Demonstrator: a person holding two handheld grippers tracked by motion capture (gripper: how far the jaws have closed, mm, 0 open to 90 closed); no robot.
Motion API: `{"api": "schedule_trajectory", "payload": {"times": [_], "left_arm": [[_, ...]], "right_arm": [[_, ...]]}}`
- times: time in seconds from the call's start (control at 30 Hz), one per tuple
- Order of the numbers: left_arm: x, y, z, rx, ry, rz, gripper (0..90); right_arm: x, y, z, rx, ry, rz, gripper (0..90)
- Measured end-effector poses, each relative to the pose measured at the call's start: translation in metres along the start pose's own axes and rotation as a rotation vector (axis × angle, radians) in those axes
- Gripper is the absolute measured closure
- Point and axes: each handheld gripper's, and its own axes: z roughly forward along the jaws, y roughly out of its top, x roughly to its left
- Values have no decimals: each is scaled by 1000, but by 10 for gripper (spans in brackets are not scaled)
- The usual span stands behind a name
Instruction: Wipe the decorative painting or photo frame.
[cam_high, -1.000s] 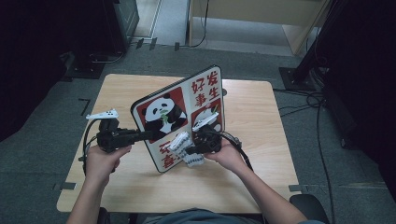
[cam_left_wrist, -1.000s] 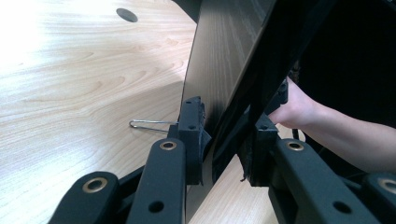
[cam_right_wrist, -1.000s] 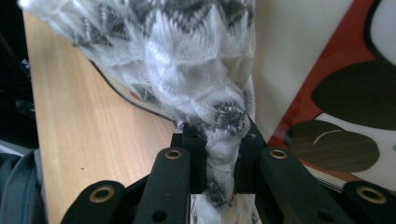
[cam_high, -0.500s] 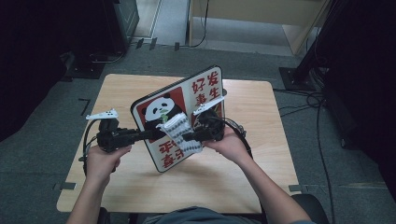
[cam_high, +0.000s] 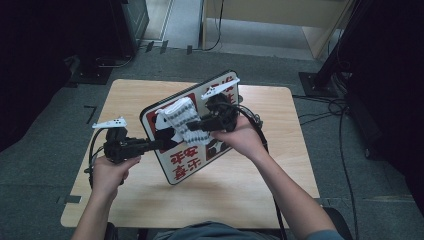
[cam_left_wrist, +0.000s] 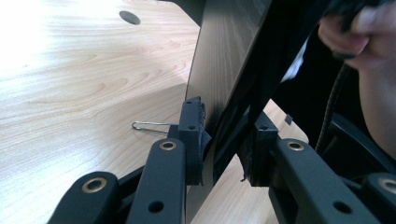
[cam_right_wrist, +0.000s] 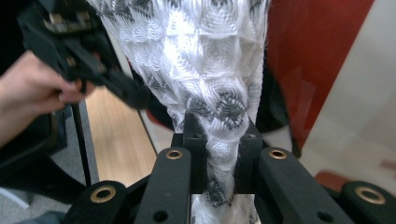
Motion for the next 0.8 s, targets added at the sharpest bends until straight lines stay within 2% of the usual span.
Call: {"api": "schedule_trajectory", "payload": {"times": [0.07, 0.23, 0.33, 0.53, 0.8], "left_arm": [[0, 0, 0, -1, -4, -2, 736], [0, 0, 0, 1, -3, 0, 736], [0, 0, 0, 2, -2, -2, 737], [1, 0, 0, 4, -4, -4, 738], [0, 0, 0, 7, -8, -4, 740]], "right_arm": [[4, 14, -2, -7, -8, -10, 806], [10, 31, -3, -13, -11, -18, 805], [13, 43, 1, 5, -22, -16, 805], [17, 50, 4, 16, -40, -21, 803], [18, 47, 8, 26, -54, -40, 799]]}}
